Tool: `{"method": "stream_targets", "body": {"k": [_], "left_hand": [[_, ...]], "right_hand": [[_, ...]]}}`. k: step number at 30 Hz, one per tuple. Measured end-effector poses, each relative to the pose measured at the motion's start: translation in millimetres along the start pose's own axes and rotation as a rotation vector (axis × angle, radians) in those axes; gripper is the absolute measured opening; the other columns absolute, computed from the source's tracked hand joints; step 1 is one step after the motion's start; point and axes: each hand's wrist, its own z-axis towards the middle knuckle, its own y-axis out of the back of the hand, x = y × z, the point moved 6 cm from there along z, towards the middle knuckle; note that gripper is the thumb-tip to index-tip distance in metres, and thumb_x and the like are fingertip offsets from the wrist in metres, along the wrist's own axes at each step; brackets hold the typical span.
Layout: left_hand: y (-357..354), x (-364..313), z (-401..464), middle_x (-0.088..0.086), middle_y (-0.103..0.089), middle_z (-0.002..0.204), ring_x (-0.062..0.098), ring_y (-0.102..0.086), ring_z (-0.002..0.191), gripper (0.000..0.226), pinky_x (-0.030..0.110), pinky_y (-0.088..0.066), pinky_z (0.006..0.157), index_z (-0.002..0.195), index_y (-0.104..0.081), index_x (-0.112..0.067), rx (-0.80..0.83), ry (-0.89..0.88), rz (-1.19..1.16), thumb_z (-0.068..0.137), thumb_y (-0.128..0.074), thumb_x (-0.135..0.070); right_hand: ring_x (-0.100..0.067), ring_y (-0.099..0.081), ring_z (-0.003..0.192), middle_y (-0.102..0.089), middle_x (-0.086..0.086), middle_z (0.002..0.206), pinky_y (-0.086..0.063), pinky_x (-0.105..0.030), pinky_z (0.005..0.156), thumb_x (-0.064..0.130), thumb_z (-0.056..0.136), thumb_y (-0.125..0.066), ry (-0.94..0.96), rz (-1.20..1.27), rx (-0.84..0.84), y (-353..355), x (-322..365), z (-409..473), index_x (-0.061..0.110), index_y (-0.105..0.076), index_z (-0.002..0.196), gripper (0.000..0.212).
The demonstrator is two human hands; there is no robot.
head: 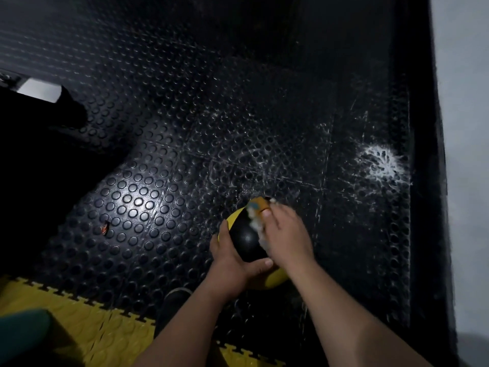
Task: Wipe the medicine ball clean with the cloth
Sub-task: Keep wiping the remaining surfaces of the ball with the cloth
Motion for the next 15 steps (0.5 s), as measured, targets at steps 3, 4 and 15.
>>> {"method": "stream_targets", "body": {"k": [3, 4, 15], "left_hand": [[-4, 0, -2, 0.004, -0.003, 0.163, 0.031, -0.027, 0.146, 0.136, 0.041, -0.031, 0.117, 0.158, 0.000, -0.039, -0.024, -0.021, 0.034, 0.061, -0.095, -0.043], [-4, 0, -2, 0.003, -0.002, 0.164, 0.031, -0.027, 0.146, 0.136, 0.043, -0.031, 0.117, 0.158, 0.001, -0.039, -0.024, -0.021, 0.040, 0.061, -0.095, -0.044], [-7, 4, -9, -0.003, 0.006, 0.164, 0.024, -0.018, 0.150, 0.139, 0.039, -0.026, 0.119, 0.157, 0.005, -0.043, -0.020, -0.077, 0.069, 0.061, -0.096, -0.042]], "right_hand": [[-0.026, -0.060, 0.075, -0.069, -0.004, 0.086, -0.052, -0.044, 0.075, 0.038, 0.099, -0.041, -0.409, 0.308, 0.106, 0, -47, 38, 0.018, -0.071, 0.094, 0.036], [-0.027, -0.058, 0.067, -0.067, -0.007, 0.076, -0.054, -0.047, 0.072, 0.035, 0.097, -0.043, -0.521, 0.406, 0.138, -1, -53, 46, 0.013, -0.071, 0.092, 0.036], [-0.033, -0.065, 0.104, -0.070, -0.013, 0.116, -0.053, -0.043, 0.093, 0.058, 0.096, -0.043, -0.393, 0.087, 0.298, -1, -36, 51, 0.015, -0.067, 0.122, 0.056]]}}
